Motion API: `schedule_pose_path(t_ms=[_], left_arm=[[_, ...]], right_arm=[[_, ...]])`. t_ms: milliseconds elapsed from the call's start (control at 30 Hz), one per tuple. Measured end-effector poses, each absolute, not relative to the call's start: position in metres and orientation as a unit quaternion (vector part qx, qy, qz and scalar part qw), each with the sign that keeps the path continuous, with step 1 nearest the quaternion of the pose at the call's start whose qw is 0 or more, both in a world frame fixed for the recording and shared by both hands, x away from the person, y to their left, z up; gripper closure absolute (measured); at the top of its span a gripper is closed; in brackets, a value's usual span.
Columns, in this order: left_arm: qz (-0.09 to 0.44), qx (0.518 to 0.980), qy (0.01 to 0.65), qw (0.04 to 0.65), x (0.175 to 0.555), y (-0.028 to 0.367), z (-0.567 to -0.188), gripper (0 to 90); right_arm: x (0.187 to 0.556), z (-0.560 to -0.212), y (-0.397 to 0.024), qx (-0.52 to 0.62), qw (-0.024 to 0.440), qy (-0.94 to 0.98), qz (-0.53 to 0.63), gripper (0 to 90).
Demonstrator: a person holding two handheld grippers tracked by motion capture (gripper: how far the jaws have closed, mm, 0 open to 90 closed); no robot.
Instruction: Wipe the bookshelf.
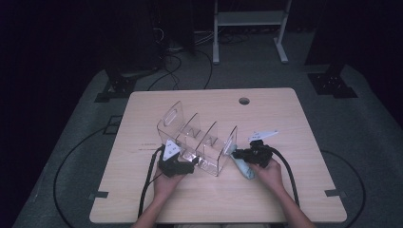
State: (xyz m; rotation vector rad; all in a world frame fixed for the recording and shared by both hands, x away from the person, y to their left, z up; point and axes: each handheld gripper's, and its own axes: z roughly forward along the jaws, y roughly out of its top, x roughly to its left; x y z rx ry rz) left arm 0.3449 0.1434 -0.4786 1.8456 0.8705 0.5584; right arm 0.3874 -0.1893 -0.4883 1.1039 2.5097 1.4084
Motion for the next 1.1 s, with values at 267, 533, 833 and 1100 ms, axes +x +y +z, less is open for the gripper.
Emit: schedule_pose_path(t_ms=[267, 533, 833, 1100], left_arm=[[0.23, 0.76, 0.36, 0.491, 0.344, 0.145, -0.478, 6.8], [0.231, 0.758, 0.364, 0.489, 0.345, 0.144, -0.478, 6.8], [0.238, 0.757, 0.368, 0.484, 0.345, 0.146, -0.478, 7.1], [0.235, 0.759, 0.364, 0.485, 0.344, 0.147, -0.478, 7.5]], right_arm=[[0.365, -0.486, -0.171, 0.311, 0.02, 0.839, 0.446, 81.9], [0.371, -0.487, -0.175, 0.339, 0.02, 0.824, 0.454, 81.6], [0.362, -0.482, -0.165, 0.303, 0.023, 0.837, 0.455, 81.7], [0.327, -0.475, -0.142, 0.248, 0.008, 0.856, 0.454, 81.7]])
